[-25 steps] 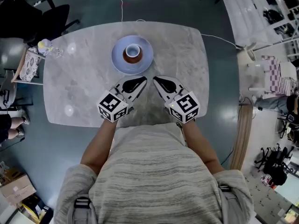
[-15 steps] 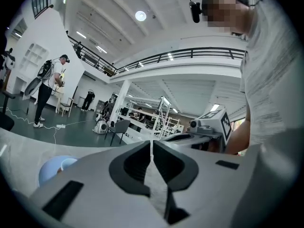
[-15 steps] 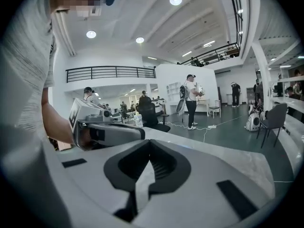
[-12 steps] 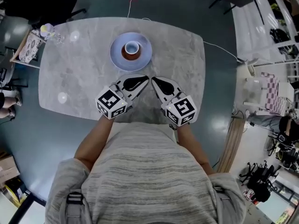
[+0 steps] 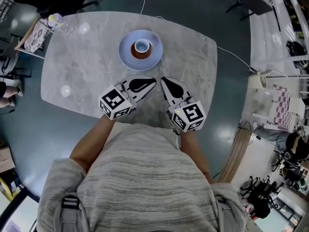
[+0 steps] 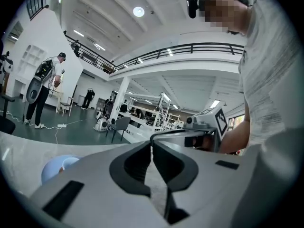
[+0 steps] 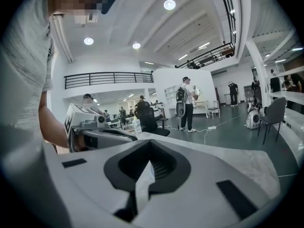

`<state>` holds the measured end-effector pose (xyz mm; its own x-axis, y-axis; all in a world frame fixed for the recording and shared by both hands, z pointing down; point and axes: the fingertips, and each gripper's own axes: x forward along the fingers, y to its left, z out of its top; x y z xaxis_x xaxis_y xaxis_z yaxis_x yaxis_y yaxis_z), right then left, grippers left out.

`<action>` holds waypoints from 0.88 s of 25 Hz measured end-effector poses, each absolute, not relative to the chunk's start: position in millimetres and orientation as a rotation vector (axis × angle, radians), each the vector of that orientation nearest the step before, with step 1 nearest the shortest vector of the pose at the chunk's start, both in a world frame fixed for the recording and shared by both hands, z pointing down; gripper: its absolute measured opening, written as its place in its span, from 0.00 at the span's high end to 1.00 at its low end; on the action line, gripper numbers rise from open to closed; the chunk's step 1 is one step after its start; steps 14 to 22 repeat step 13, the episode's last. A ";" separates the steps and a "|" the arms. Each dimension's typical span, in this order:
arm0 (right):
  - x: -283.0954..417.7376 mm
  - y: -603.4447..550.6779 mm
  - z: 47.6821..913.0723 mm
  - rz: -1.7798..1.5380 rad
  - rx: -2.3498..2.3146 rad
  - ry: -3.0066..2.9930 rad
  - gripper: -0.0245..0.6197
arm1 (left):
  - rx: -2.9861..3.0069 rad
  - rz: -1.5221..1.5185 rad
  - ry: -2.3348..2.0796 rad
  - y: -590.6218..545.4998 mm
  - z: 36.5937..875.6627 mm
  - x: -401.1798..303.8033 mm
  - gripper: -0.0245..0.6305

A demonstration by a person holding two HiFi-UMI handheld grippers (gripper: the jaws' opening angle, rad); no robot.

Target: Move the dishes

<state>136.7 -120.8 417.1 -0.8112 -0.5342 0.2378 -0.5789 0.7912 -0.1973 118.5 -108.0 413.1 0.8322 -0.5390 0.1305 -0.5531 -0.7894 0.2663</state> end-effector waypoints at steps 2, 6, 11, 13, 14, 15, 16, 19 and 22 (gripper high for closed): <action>134.1 -119.6 417.8 0.385 0.888 -2.813 0.94 | 2.724 0.065 -0.830 -107.8 412.4 116.0 0.92; 125.6 -116.0 417.8 0.377 0.896 -2.818 0.94 | 2.730 0.057 -0.825 -105.6 409.5 109.7 0.92; 119.6 -111.1 417.0 0.376 0.883 -2.818 0.94 | 2.729 0.054 -0.831 -103.4 407.3 104.9 0.92; 118.5 -110.0 416.4 0.374 0.883 -2.816 0.94 | 2.726 0.050 -0.833 -102.5 406.4 103.1 0.92; 118.5 -110.0 416.4 0.374 0.883 -2.816 0.94 | 2.726 0.050 -0.833 -102.5 406.4 103.1 0.92; 118.5 -110.0 416.4 0.374 0.883 -2.816 0.94 | 2.726 0.050 -0.833 -102.5 406.4 103.1 0.92; 118.5 -110.0 416.4 0.374 0.883 -2.816 0.94 | 2.726 0.050 -0.833 -102.5 406.4 103.1 0.92; 118.5 -110.0 416.4 0.374 0.883 -2.816 0.94 | 2.726 0.050 -0.833 -102.5 406.4 103.1 0.92; 118.5 -110.0 416.4 0.374 0.883 -2.816 0.94 | 2.726 0.050 -0.833 -102.5 406.4 103.1 0.92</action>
